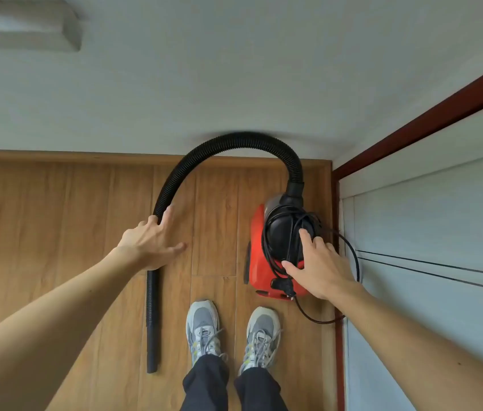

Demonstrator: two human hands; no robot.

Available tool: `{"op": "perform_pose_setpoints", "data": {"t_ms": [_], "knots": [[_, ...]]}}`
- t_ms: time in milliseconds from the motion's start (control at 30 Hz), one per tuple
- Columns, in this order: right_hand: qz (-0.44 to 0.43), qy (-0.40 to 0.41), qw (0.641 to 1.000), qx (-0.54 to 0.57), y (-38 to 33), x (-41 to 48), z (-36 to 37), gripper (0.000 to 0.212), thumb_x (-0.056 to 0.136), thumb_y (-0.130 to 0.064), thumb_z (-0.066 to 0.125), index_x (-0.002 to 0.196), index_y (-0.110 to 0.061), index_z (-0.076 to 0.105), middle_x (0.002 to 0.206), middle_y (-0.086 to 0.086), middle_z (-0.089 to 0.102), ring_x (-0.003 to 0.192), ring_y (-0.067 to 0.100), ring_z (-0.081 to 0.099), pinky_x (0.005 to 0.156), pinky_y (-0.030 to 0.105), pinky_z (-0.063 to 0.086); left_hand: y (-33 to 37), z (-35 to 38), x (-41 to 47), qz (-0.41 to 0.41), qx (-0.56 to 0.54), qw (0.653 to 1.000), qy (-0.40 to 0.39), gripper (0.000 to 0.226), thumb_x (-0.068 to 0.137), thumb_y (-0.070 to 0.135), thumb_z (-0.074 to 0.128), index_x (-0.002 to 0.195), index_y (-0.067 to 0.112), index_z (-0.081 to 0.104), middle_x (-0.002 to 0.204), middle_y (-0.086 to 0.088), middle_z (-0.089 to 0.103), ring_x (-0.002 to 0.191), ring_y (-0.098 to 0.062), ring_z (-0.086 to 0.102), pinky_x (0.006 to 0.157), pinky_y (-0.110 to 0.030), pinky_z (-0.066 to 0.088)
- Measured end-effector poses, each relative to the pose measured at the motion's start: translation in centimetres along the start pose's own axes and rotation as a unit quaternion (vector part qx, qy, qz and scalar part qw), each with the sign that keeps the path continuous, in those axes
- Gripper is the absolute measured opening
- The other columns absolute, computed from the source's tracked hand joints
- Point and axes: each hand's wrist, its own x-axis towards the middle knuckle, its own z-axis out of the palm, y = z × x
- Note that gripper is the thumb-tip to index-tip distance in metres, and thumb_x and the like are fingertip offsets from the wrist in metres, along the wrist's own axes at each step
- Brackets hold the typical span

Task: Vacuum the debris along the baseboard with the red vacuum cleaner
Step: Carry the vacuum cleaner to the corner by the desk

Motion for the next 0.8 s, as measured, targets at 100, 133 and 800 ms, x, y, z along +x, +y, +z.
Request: {"op": "perform_pose_setpoints", "data": {"t_ms": [100, 133, 800], "knots": [[0.026, 0.019, 0.999, 0.018, -0.3, 1.2, 1.2, 0.084, 0.092, -0.065, 0.046, 0.153, -0.020, 0.011, 0.142, 0.010, 0.047, 0.126, 0.031, 0.050, 0.093, 0.046, 0.051, -0.9, 1.3, 1.2, -0.010, 0.001, 1.000, -0.006, 0.093, 0.090, 0.068, 0.041, 0.155, 0.022, -0.008, 0.135, -0.016, 0.048, 0.118, -0.031, 0.054, 0.079, -0.039, 0.049], [0.039, 0.019, 0.999, 0.023, -0.4, 1.5, 1.4, 0.085, 0.092, -0.065, 0.047, 0.153, -0.019, 0.011, 0.142, 0.010, 0.047, 0.125, 0.031, 0.050, 0.092, 0.046, 0.051, -1.4, 1.7, 1.6, -0.018, 0.006, 1.000, -0.010, 0.094, 0.090, 0.069, 0.040, 0.155, 0.022, -0.008, 0.136, -0.017, 0.047, 0.118, -0.031, 0.054, 0.079, -0.039, 0.050], [0.216, 0.244, 0.885, 0.333, -3.9, 7.5, 7.5, 0.054, 0.095, -0.037, 0.061, 0.136, -0.012, 0.035, 0.085, 0.000, 0.055, 0.083, 0.030, 0.058, 0.069, 0.036, 0.041, -5.9, 7.8, 11.5, -0.035, -0.199, 0.976, 0.075, 0.088, 0.086, 0.046, 0.060, 0.149, 0.032, 0.002, 0.113, -0.025, 0.051, 0.088, -0.043, 0.056, 0.073, -0.051, 0.053]]}}
